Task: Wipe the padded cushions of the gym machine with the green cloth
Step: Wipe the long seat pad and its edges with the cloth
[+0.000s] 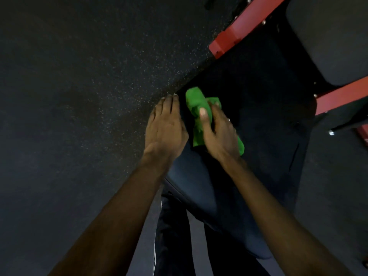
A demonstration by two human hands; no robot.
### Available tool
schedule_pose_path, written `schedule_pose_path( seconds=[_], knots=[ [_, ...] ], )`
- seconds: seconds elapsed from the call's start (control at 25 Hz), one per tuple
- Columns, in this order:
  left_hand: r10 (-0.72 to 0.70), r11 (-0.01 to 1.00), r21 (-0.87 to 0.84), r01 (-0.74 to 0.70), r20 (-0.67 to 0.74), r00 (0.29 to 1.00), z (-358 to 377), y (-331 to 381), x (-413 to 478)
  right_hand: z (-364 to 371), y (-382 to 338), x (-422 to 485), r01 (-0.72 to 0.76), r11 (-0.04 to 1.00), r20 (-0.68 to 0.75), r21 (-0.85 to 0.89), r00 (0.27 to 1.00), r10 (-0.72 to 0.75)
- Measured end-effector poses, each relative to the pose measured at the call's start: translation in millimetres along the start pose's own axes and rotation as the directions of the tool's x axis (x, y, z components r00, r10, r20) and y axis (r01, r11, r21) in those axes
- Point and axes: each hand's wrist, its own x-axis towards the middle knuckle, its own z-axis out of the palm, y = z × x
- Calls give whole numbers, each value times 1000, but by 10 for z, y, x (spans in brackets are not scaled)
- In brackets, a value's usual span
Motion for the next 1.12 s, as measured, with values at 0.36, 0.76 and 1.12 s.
schedule_pose_path(
  seconds=[0.36, 0.76, 1.12],
  knots=[
    [53, 981, 186, -58, 32, 998, 154, 24, 115, 102, -7, 867, -103, 995, -127, 16, 986, 104],
    [42, 977, 206, -45, 19, 999, 167, 15, 105, 105, 246, 1064, 97, 990, -68, -104, 992, -104],
    [42, 980, 193, -47, 31, 999, 169, 1, 115, 88, 283, 217, 30, 993, -33, -118, 999, -34]
  ],
)
